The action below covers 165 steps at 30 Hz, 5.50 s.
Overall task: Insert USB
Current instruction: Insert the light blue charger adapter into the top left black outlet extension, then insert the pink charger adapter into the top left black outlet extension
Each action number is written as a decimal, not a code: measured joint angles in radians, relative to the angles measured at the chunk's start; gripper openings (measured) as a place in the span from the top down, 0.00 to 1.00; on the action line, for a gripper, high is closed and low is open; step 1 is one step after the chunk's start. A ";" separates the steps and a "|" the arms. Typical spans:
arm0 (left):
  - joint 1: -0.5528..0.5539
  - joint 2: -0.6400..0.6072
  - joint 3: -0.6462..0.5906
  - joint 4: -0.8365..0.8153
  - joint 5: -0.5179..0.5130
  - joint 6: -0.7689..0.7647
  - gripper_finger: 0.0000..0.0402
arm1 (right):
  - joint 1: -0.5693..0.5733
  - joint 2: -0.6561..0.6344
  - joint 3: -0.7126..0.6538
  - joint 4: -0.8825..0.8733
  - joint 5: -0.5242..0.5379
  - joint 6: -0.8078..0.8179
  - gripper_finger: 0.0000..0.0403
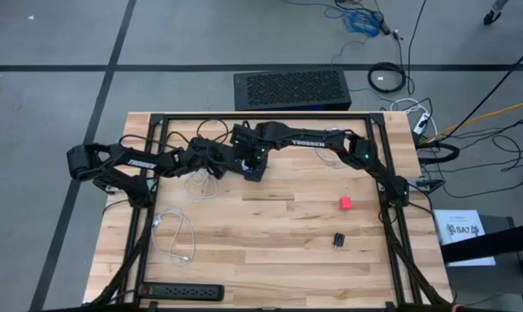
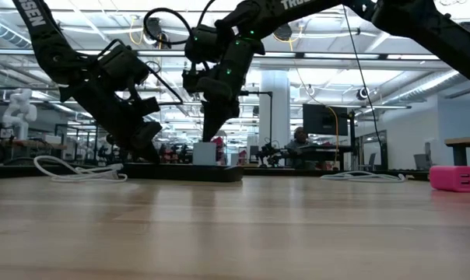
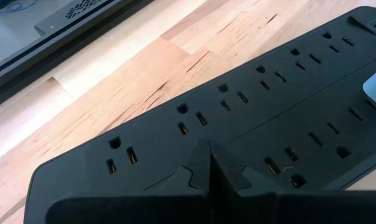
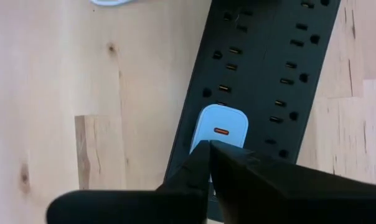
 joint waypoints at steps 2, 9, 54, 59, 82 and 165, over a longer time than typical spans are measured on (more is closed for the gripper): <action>0.000 0.000 0.000 0.000 0.000 0.000 1.00 | 0.000 -0.015 -0.003 0.018 0.015 0.005 0.99; 0.000 0.000 0.000 0.005 0.003 0.008 1.00 | 0.001 -0.140 0.001 -0.041 0.134 0.003 0.99; -0.001 0.000 0.030 0.019 0.099 0.061 1.00 | 0.328 -1.035 -1.309 0.196 0.181 0.886 1.00; -0.001 0.001 0.058 0.020 0.100 0.087 1.00 | 0.386 -1.035 -1.309 0.020 0.153 1.059 1.00; 0.000 0.000 0.114 -0.007 0.146 0.138 1.00 | 0.492 -0.956 -1.309 -0.230 0.034 1.545 0.87; -0.115 -0.001 0.114 -0.060 0.145 0.192 1.00 | 0.153 -0.865 -1.258 0.000 0.179 -0.001 0.51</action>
